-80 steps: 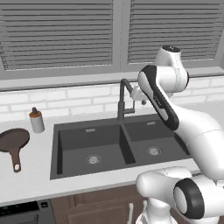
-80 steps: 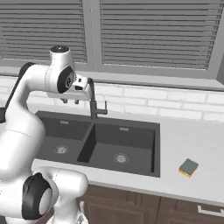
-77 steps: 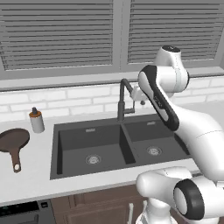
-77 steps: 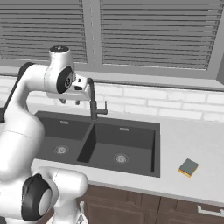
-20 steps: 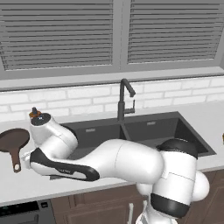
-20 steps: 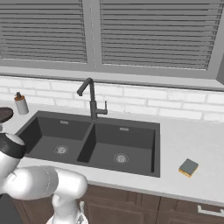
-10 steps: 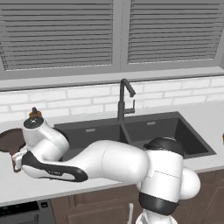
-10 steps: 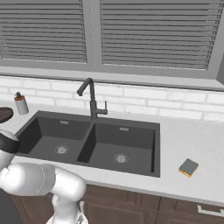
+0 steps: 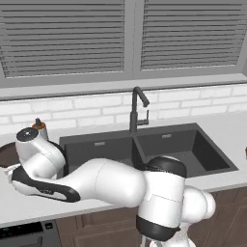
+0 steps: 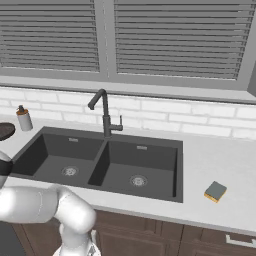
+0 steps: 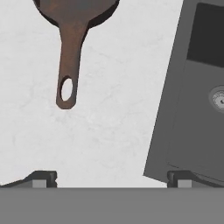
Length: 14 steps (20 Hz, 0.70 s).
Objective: Pick the pan and sponge and place them into the sink. Then turn on the water.
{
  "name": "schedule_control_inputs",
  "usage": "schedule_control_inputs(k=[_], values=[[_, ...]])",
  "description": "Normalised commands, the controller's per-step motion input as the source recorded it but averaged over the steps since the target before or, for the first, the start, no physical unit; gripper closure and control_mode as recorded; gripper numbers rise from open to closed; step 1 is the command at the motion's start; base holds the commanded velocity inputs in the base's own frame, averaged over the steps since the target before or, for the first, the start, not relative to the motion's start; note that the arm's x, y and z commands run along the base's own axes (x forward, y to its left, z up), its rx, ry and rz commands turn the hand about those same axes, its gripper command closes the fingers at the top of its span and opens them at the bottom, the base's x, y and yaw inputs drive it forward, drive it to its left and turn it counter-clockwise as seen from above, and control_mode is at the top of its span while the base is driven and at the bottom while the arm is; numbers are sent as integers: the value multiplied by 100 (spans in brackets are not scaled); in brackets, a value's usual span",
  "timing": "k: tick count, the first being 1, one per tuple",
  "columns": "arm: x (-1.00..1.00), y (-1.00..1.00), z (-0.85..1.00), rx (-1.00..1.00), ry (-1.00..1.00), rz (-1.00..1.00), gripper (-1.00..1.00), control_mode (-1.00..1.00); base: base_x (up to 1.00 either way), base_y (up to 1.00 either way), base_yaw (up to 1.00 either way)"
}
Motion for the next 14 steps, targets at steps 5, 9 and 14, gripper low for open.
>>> schedule_control_inputs(k=[5, 9, 14], values=[[13, 27, -4, 0, 0, 0, -100, -100, 0, 0, 0], [12, 17, -11, 0, 0, 0, -100, -100, 0, 0, 0], [17, 5, -24, 0, 0, 0, -100, -100, 0, 0, 0]])
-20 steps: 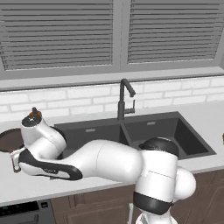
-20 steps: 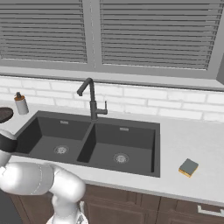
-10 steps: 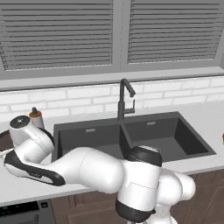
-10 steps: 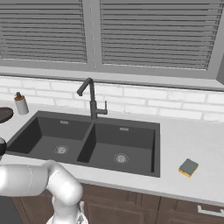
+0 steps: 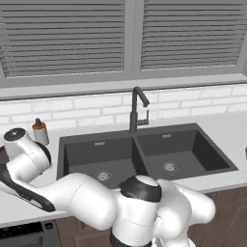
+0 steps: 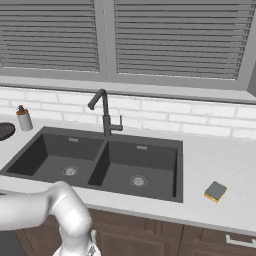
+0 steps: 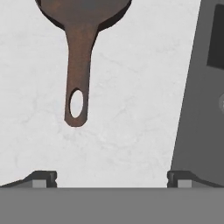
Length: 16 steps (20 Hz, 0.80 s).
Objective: Pick the pan and sponge and place them into the sink. Then turn on the water.
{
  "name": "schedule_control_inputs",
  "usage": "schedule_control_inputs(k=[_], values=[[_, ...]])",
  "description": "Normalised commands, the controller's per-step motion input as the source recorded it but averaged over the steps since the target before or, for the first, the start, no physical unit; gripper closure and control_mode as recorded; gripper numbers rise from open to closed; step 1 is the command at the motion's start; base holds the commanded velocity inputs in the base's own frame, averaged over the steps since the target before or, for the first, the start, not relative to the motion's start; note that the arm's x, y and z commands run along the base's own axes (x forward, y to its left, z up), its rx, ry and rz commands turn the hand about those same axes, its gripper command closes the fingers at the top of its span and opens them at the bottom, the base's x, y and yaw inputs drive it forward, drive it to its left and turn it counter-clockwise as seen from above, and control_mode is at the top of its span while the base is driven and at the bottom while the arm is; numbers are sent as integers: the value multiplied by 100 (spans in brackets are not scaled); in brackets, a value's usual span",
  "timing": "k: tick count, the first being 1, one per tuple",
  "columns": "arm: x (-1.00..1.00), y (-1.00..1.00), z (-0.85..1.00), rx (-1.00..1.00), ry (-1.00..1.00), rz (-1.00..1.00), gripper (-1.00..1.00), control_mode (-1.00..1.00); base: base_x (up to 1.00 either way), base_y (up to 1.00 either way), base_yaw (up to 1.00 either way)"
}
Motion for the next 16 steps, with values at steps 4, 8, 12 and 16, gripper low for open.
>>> schedule_control_inputs(k=[4, 8, 12, 16], values=[[23, 2, -32, 0, 0, 0, -100, -100, 0, 0, 0], [22, 9, -19, 0, 0, 0, -100, -100, 0, 0, 0], [22, 24, -8, 0, 0, 0, -100, -100, 0, 0, 0], [24, 29, -8, 0, 0, 0, -100, -100, 0, 0, 0]])
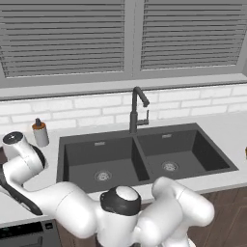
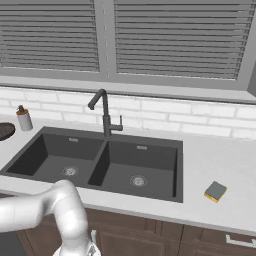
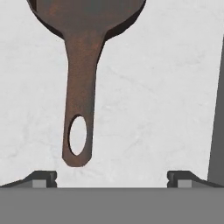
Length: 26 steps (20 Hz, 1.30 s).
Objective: Pick the pan and sponge and place them into the sink. Then turn on the water.
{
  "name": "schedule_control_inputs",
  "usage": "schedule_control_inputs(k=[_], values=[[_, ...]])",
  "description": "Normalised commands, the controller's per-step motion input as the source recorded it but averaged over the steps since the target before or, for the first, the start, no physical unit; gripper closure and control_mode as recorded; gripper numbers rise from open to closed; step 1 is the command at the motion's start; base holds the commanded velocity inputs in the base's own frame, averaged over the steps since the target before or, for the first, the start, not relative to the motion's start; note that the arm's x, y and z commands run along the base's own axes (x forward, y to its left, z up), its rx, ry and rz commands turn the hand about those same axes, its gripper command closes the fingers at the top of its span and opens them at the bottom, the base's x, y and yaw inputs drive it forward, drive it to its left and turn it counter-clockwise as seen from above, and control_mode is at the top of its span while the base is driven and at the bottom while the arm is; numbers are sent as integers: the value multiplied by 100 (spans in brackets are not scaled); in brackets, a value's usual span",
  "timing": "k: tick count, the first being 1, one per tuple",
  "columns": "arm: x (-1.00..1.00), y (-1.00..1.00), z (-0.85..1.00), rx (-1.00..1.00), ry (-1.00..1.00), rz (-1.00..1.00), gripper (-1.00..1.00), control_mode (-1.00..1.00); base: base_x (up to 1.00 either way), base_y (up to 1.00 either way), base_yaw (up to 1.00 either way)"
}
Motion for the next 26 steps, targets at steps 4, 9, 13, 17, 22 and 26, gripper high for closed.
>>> schedule_control_inputs(k=[4, 9, 13, 17, 22, 26], values=[[22, 29, -9, 0, 0, 0, -100, -100, 0, 0, 0], [20, 29, -12, 0, 0, 0, -100, -100, 0, 0, 0], [17, 26, -19, 0, 0, 0, -100, -100, 0, 0, 0], [7, 3, -34, 0, 0, 0, -100, -100, 0, 0, 0], [2, 0, -36, 0, -3, 0, -100, -100, 0, 0, 0], [0, 0, -36, 0, -3, 0, -100, -100, 0, 0, 0]])
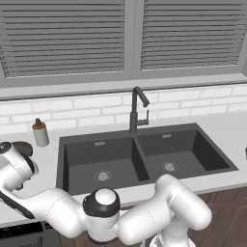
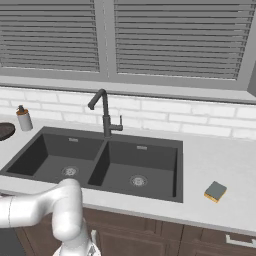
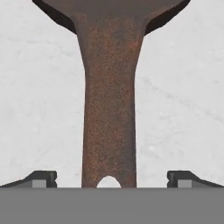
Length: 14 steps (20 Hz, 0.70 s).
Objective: Pick the pan and sponge and place them into the sink. Then turn on the water.
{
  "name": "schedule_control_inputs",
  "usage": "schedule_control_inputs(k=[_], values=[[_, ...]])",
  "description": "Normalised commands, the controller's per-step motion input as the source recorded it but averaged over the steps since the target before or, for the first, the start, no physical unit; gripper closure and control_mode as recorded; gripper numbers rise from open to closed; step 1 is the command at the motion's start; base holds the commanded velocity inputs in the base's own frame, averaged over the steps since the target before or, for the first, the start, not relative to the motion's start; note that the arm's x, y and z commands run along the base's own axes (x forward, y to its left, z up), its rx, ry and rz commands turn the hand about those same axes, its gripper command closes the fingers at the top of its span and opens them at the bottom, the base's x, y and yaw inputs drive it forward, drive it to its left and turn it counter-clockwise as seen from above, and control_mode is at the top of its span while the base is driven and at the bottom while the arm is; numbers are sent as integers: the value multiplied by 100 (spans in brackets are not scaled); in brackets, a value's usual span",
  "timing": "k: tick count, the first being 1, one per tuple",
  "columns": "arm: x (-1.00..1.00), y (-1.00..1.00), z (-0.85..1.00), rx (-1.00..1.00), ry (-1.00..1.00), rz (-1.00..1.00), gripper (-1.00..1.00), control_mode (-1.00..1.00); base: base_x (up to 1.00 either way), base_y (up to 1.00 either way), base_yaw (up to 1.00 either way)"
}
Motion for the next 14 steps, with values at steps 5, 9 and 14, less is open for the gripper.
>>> schedule_control_inputs(k=[5, 9, 14], values=[[0, -12, -52, 0, -6, -1, -100, -100, 0, 0, 0], [0, -2, -47, 0, -4, -1, -100, -100, 0, 0, 0], [0, 0, -49, 0, -1, -1, 100, -100, 0, 0, 0]])
